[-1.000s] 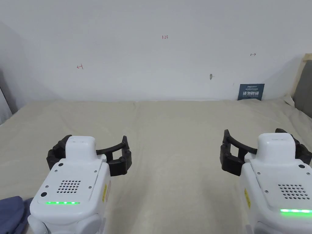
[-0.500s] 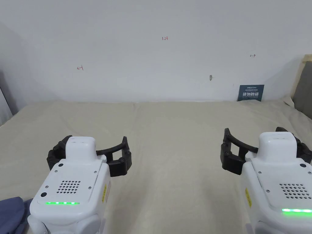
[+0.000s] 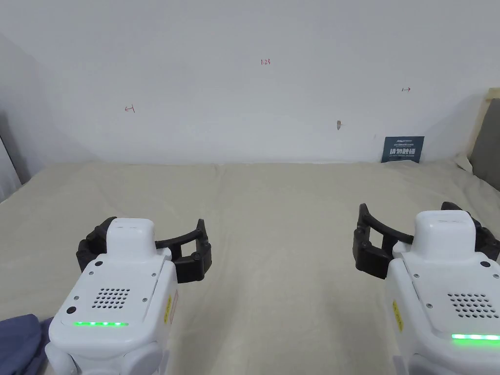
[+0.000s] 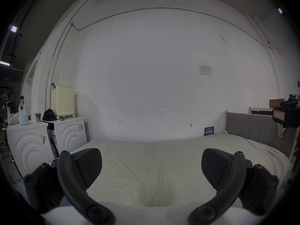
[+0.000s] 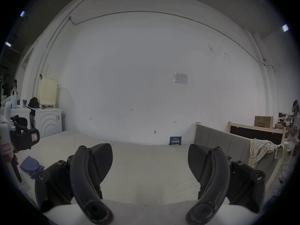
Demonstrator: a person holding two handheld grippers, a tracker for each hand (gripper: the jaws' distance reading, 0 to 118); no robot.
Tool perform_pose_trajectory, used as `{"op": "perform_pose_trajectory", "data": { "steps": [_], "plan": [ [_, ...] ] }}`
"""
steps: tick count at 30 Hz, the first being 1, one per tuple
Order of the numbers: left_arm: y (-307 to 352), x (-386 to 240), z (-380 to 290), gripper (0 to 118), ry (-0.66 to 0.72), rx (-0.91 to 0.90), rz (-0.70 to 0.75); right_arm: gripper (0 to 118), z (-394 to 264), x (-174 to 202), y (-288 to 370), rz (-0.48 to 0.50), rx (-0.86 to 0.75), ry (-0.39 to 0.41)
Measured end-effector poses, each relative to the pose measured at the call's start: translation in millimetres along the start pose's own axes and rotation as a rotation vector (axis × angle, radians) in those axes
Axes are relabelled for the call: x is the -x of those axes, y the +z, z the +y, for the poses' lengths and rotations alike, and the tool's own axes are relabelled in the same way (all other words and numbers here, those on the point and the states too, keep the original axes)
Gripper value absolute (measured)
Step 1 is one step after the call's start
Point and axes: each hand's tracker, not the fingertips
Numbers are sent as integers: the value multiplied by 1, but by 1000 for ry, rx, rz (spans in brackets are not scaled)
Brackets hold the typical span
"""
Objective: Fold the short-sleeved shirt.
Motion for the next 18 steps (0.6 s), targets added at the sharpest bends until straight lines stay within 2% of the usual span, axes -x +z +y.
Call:
{"op": "perform_pose_trajectory", "data": {
  "steps": [18],
  "plan": [
    [1,4,-1,118,2,0,1,98,0,1,2,-1,-5,-6]
  ]
}}
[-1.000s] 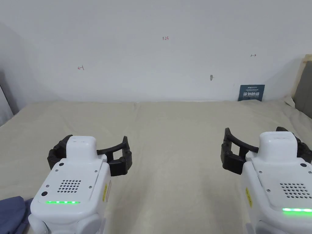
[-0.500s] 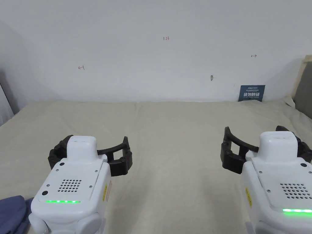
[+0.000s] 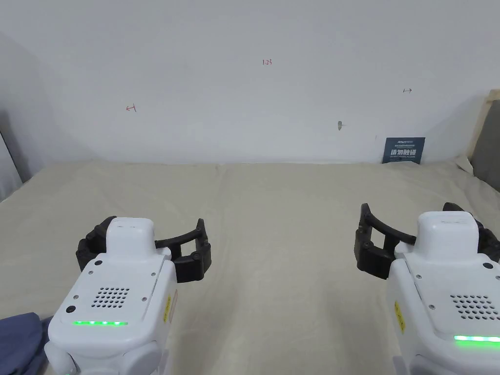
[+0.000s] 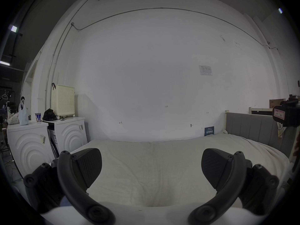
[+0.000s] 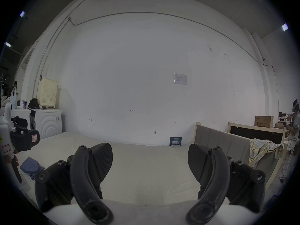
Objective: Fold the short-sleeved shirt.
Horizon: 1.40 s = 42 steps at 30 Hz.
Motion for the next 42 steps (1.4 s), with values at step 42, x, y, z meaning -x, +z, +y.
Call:
{"op": "perform_pose_trajectory", "data": {
  "steps": [42],
  "plan": [
    [1,11,3,118,1,17,9,98,43,3,-25,-110,662,-245]
  ]
}}
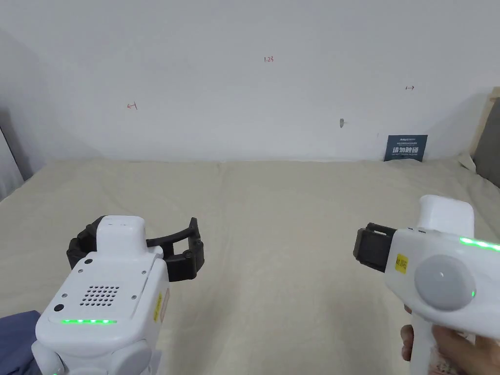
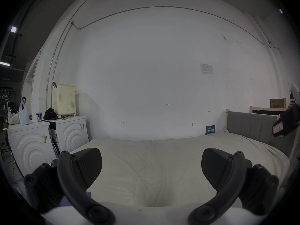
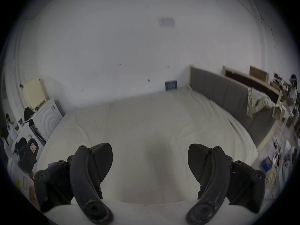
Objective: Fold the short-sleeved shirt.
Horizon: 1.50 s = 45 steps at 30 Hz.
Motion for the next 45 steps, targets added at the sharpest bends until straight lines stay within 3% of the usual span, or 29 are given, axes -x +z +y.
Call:
{"op": "perform_pose_trajectory", "data": {
  "steps": [5,18,20,26,31,45],
  "plan": [
    [-1,3,0,118,13,5,0,98,4,-1,5,48,45,-22],
    [0,5,2,118,20,-4,5,98,1,3,9,31,-47,19],
    [1,6,3,118,24,-6,6,98,-2,-1,6,81,-99,10],
    [2,7,4,118,27,-11,7,98,-18,-6,-2,148,-346,131],
    [3,6,5,118,37,-18,2,98,-37,-2,-11,86,-562,209],
    [2,1,6,118,29,-23,-2,98,-47,-3,-10,105,-634,217]
  ]
}}
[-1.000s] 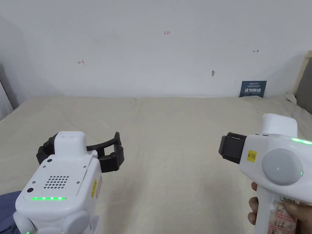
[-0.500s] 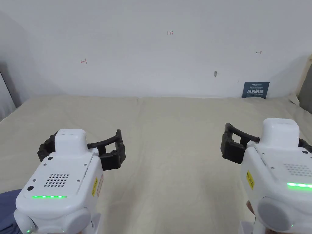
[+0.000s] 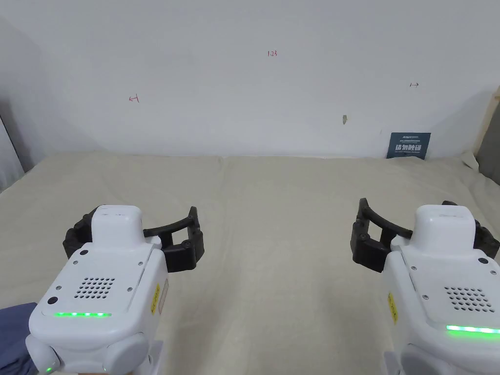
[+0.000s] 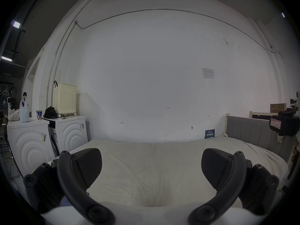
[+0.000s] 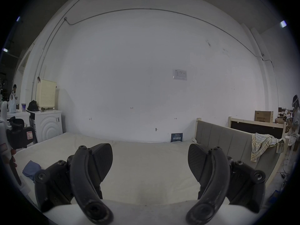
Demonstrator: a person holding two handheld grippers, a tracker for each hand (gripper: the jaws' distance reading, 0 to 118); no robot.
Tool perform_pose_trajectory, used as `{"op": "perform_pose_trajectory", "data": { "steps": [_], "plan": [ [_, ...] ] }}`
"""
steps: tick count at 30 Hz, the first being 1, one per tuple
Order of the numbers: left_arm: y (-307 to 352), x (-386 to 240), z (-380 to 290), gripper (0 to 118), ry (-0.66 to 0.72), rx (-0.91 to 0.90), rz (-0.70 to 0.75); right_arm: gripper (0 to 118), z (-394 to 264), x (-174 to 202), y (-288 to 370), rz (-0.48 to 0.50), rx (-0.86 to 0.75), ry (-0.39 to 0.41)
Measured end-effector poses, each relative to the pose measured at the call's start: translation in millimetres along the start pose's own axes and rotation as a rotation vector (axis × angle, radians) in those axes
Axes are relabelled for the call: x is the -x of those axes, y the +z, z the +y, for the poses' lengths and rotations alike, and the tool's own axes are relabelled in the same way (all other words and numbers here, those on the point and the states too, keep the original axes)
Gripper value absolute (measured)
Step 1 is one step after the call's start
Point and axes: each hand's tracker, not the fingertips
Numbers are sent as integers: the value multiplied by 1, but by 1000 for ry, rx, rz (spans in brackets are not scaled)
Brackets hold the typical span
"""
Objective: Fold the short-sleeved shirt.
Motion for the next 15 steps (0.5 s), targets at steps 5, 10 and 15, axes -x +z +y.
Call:
{"op": "perform_pose_trajectory", "data": {
  "steps": [5,10,15],
  "plan": [
    [1,-1,0,118,-8,-2,2,98,1,0,1,1,-11,18],
    [1,-2,-1,118,-3,0,-1,98,0,0,0,-6,-4,19],
    [1,-1,-1,118,4,1,1,98,0,-3,0,-6,-2,6]
  ]
}}
